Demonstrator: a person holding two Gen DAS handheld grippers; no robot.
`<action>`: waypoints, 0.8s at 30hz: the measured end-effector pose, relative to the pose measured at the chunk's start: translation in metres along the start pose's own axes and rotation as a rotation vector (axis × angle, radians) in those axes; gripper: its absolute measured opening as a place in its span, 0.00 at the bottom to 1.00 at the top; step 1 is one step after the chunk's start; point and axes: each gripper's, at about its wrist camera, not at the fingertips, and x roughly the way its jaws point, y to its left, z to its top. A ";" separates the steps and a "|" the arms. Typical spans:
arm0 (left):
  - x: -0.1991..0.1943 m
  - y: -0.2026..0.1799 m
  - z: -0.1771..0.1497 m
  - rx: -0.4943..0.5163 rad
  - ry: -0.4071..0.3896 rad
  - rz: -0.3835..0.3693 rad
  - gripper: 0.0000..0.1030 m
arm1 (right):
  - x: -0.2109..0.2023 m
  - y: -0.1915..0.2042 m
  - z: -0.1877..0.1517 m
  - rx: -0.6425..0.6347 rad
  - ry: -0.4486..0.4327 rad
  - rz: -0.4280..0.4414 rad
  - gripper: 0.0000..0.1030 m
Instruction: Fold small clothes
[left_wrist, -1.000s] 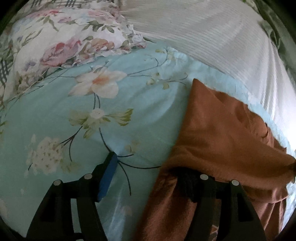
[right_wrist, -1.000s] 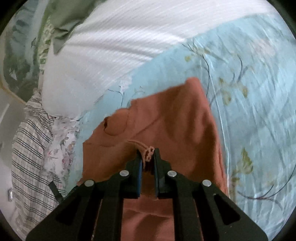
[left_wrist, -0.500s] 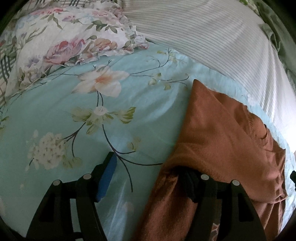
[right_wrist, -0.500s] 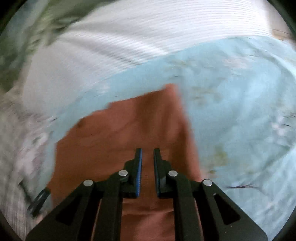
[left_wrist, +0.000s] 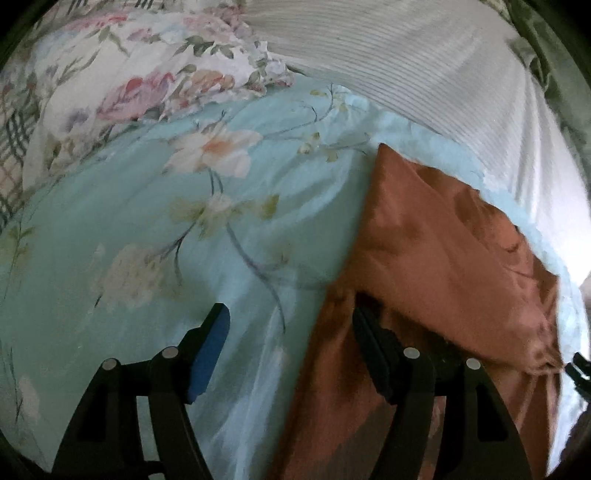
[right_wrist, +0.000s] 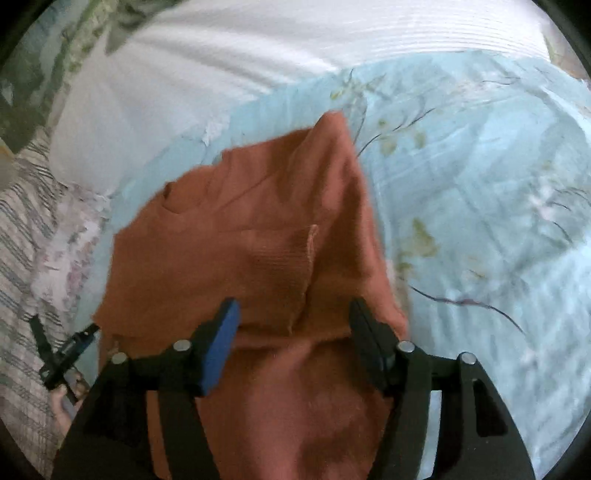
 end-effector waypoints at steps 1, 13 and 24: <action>-0.007 0.003 -0.005 -0.002 0.011 -0.025 0.68 | -0.008 -0.005 -0.006 0.009 -0.008 -0.001 0.61; -0.060 0.014 -0.103 0.195 0.204 -0.261 0.73 | -0.046 -0.046 -0.094 0.076 0.103 0.254 0.61; -0.107 0.039 -0.173 0.242 0.265 -0.501 0.74 | -0.088 -0.020 -0.191 0.021 0.201 0.545 0.62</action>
